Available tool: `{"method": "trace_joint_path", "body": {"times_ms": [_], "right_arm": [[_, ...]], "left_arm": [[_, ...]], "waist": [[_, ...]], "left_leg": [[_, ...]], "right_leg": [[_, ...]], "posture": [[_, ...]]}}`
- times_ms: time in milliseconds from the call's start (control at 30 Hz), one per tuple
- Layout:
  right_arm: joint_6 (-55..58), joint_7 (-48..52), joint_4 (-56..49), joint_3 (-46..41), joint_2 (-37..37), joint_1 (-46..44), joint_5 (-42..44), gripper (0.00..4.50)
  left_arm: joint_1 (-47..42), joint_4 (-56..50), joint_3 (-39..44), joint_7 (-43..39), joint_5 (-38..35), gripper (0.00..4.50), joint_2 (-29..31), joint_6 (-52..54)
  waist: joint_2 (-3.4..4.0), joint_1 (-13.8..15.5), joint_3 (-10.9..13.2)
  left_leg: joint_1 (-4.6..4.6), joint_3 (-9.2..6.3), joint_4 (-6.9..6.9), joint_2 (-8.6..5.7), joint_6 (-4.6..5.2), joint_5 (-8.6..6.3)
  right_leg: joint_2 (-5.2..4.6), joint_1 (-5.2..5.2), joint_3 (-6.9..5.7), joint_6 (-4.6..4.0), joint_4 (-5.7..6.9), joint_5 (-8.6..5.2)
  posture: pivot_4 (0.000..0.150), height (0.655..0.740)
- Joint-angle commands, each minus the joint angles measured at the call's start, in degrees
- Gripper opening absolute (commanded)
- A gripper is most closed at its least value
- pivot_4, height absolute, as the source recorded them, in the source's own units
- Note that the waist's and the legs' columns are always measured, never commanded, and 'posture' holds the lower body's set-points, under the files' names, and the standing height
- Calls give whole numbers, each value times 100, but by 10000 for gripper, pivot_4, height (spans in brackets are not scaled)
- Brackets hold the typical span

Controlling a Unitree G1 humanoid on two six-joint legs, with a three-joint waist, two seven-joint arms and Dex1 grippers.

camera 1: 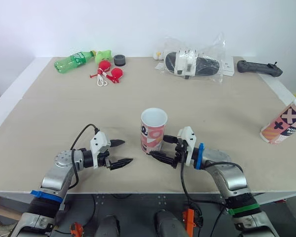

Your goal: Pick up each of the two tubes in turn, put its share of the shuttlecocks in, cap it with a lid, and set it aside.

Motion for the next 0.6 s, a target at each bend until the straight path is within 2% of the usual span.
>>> {"method": "trace_joint_path", "body": {"times_ms": [33, 600], "right_arm": [[-278, 15, 123, 75, 127, -196, -109, 45000], [-991, -118, 939, 151, 723, -693, -401, 45000]], "left_arm": [[124, -92, 110, -25, -45, 44079, 136, 121], [107, -226, 225, -114, -282, 44079, -11, 67]], "waist": [[-1, 0, 1], [-10, 12, 7]], "left_leg": [[0, 0, -1, 0, 0, 0], [-4, 0, -3, 1, -1, -1]], "right_leg": [[0, 0, 0, 1, 0, 0], [-1, -2, -2, 7, 0, 2]], "posture": [[1500, 7400], [1500, 7400]]}}
